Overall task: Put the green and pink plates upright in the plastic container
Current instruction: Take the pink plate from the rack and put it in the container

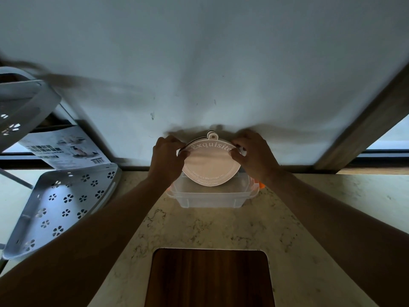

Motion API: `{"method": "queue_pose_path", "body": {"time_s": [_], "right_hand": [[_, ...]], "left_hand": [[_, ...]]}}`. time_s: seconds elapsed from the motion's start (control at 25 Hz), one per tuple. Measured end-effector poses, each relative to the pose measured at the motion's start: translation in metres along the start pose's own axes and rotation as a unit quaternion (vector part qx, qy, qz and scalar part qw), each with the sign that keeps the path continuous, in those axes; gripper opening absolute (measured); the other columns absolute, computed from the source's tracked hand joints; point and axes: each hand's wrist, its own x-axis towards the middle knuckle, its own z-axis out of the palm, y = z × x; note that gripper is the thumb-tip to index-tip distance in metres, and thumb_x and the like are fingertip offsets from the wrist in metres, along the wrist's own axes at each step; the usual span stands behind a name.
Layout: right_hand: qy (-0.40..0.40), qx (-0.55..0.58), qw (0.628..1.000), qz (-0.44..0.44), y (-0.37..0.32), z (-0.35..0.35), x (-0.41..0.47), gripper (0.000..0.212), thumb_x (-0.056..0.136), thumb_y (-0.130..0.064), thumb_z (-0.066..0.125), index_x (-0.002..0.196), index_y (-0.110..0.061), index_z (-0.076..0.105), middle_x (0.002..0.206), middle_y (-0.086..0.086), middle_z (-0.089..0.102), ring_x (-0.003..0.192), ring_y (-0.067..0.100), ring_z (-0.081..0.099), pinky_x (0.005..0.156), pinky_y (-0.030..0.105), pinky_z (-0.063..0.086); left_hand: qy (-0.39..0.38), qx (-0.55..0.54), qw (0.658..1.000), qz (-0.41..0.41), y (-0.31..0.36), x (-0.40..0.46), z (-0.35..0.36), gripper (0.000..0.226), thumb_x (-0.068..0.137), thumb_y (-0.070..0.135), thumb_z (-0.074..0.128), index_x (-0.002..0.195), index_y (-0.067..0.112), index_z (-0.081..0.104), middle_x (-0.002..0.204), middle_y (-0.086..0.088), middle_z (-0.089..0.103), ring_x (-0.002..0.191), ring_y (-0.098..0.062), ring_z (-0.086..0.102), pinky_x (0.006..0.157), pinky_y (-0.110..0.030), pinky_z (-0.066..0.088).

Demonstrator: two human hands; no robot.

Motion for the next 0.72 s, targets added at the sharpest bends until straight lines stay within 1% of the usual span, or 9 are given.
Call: {"method": "queue_pose_path", "body": {"time_s": [0.12,0.28,0.36,0.4,0.48,0.56,0.64,0.72], "right_hand": [[0.008,-0.009,1.000,-0.016,-0.001,0.000,-0.001,0.015,0.086,-0.020,0.068,0.097,-0.012,0.073,0.093,0.010,0.064,0.091,0.031,0.056,0.080,0.045,0.048],[0.023,-0.039,0.999,-0.019,-0.005,-0.001,-0.002,0.012,0.084,-0.018,0.069,0.094,-0.014,0.075,0.084,0.011,0.069,0.085,0.034,0.059,0.074,0.042,0.048],[0.038,-0.036,0.999,-0.012,-0.007,-0.001,-0.003,0.012,0.082,-0.016,0.070,0.094,-0.015,0.075,0.081,0.010,0.070,0.081,0.033,0.061,0.071,0.040,0.049],[0.040,-0.025,0.999,-0.005,-0.008,-0.001,-0.003,0.013,0.081,-0.015,0.071,0.094,-0.015,0.075,0.082,0.010,0.070,0.080,0.033,0.062,0.072,0.040,0.049],[0.028,0.004,1.000,0.013,-0.010,-0.003,-0.001,0.016,0.080,-0.013,0.071,0.095,-0.014,0.075,0.092,0.008,0.066,0.083,0.029,0.062,0.076,0.041,0.050],[0.019,0.021,0.999,0.023,-0.011,-0.004,0.001,0.018,0.079,-0.011,0.071,0.097,-0.012,0.073,0.100,0.008,0.063,0.088,0.027,0.062,0.081,0.046,0.051],[0.011,0.021,0.999,0.028,-0.011,-0.005,0.001,0.020,0.080,-0.010,0.071,0.100,-0.011,0.072,0.103,0.008,0.061,0.093,0.028,0.062,0.084,0.049,0.050],[0.001,0.016,0.999,0.029,-0.013,-0.006,0.001,0.020,0.081,-0.010,0.069,0.101,-0.011,0.072,0.105,0.008,0.062,0.096,0.029,0.061,0.086,0.049,0.049]], "left_hand": [[0.004,-0.011,1.000,-0.001,0.002,-0.001,0.002,0.014,0.085,0.017,0.071,0.099,0.016,0.074,0.105,-0.005,0.067,0.100,-0.029,0.054,0.092,-0.047,0.046],[0.029,-0.037,0.999,-0.013,0.005,-0.002,0.000,0.026,0.080,0.018,0.076,0.104,0.017,0.067,0.110,-0.004,0.058,0.093,-0.016,0.053,0.095,-0.045,0.046],[0.028,-0.028,0.999,-0.011,0.006,-0.003,0.000,0.025,0.079,0.018,0.076,0.103,0.018,0.067,0.109,-0.003,0.057,0.098,-0.020,0.055,0.095,-0.043,0.043],[0.025,-0.019,0.999,-0.010,0.006,-0.003,0.000,0.024,0.080,0.019,0.075,0.103,0.018,0.067,0.109,-0.003,0.057,0.102,-0.024,0.055,0.094,-0.042,0.041],[0.018,0.005,1.000,-0.008,0.006,-0.002,0.000,0.024,0.080,0.021,0.074,0.104,0.019,0.067,0.111,-0.005,0.058,0.108,-0.028,0.054,0.093,-0.041,0.038],[0.009,0.035,0.999,-0.001,0.005,-0.002,0.000,0.027,0.080,0.023,0.073,0.106,0.018,0.066,0.113,-0.008,0.058,0.110,-0.030,0.053,0.092,-0.044,0.039],[-0.001,0.068,0.998,0.010,0.004,-0.002,0.000,0.029,0.081,0.026,0.072,0.108,0.018,0.066,0.118,-0.009,0.057,0.112,-0.032,0.052,0.092,-0.045,0.040],[-0.002,0.091,0.996,0.020,0.005,-0.003,-0.001,0.028,0.082,0.028,0.072,0.109,0.019,0.066,0.119,-0.009,0.057,0.113,-0.033,0.052,0.092,-0.046,0.041]]}}
